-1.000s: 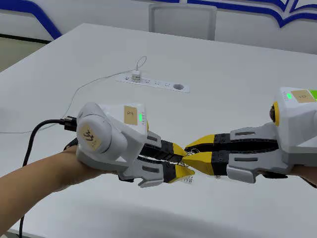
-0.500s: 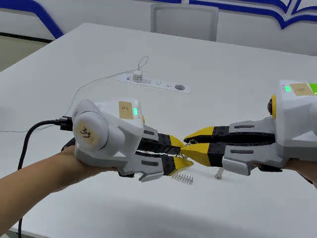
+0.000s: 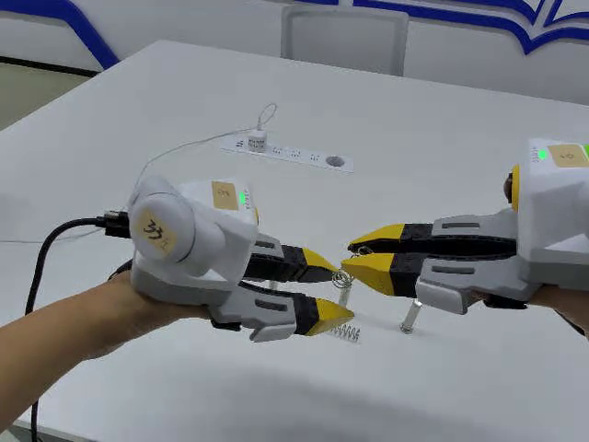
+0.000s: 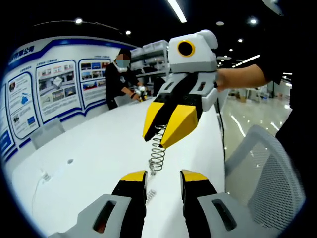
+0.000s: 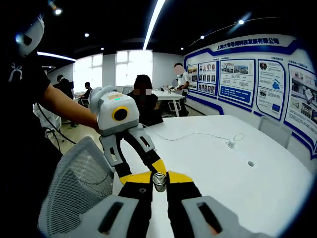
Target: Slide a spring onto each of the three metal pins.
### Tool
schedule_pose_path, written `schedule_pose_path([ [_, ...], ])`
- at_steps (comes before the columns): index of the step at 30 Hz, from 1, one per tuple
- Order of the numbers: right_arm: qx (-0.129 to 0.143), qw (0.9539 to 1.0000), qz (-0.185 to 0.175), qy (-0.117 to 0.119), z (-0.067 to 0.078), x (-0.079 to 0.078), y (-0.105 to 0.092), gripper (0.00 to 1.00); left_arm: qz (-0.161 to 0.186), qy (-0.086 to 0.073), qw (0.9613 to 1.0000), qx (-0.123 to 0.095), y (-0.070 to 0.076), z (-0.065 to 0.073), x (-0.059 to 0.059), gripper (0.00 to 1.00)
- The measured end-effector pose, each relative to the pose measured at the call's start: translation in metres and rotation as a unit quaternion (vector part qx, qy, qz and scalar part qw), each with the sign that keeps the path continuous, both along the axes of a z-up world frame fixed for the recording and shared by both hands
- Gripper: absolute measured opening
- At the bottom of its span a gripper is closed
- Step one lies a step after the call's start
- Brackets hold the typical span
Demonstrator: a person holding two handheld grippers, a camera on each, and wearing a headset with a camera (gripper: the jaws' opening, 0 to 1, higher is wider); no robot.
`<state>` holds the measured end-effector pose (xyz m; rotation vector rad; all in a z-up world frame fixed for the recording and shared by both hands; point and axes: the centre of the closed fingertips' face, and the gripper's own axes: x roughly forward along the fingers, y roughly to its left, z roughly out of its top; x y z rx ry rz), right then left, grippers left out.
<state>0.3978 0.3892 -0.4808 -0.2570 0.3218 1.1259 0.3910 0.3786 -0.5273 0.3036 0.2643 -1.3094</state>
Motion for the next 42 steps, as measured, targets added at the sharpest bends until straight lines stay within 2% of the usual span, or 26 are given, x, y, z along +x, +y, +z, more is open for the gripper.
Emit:
schedule_pose_path([
  [4,-0.008,0.9997,-0.022,-0.001,-0.003,0.009,-0.013,0.11,0.012,0.002,0.9999,0.004,0.008,-0.003,0.002,0.35],
  [7,-0.013,0.9991,-0.039,0.004,-0.005,0.016,-0.025,0.11,0.025,0.018,0.9994,0.015,0.015,-0.010,0.004,0.39],
  [9,-0.021,0.9984,-0.052,0.003,-0.007,0.022,-0.034,0.11,0.029,0.019,0.9993,0.016,0.019,-0.012,0.005,0.40],
  [11,-0.023,0.9975,-0.066,0.005,-0.009,0.026,-0.042,0.11,0.041,0.036,0.9985,0.009,0.022,-0.012,0.006,0.41],
  [12,-0.023,0.9972,-0.071,0.006,-0.009,0.028,-0.045,0.11,0.044,0.039,0.9983,0.003,0.022,-0.011,0.007,0.42],
  [14,-0.020,0.9965,-0.080,0.008,-0.010,0.031,-0.051,0.11,0.046,0.032,0.9984,-0.007,0.024,-0.007,0.008,0.45],
  [18,-0.024,0.9944,-0.102,0.014,-0.016,0.039,-0.062,0.11,0.056,0.035,0.9978,-0.002,0.028,-0.008,0.010,0.48],
  [21,-0.028,0.9928,-0.114,0.020,-0.021,0.044,-0.068,0.11,0.068,0.022,0.9975,0.002,0.033,-0.008,0.015,0.56],
  [23,-0.012,0.9917,-0.125,0.030,-0.020,0.047,-0.070,0.11,0.070,0.022,0.9973,0.001,0.036,-0.007,0.016,0.59],
  [25,-0.008,0.9906,-0.133,0.032,-0.020,0.050,-0.072,0.11,0.071,0.023,0.9972,-0.004,0.038,-0.006,0.016,0.59],
  [27,-0.014,0.9897,-0.139,0.032,-0.023,0.054,-0.075,0.11,0.073,0.024,0.9970,-0.006,0.041,-0.004,0.017,0.60],
  [33,-0.029,0.9864,-0.157,0.041,-0.034,0.062,-0.087,0.11,0.091,0.023,0.9955,-0.013,0.051,-0.002,0.024,0.71],
  [37,-0.039,0.9849,-0.162,0.045,-0.042,0.064,-0.092,0.11,0.100,0.030,0.9943,-0.020,0.058,-0.001,0.028,0.74],
  [42,-0.051,0.9829,-0.170,0.049,-0.052,0.066,-0.100,0.11,0.111,0.029,0.9932,-0.022,0.068,0.001,0.033,0.80],
])
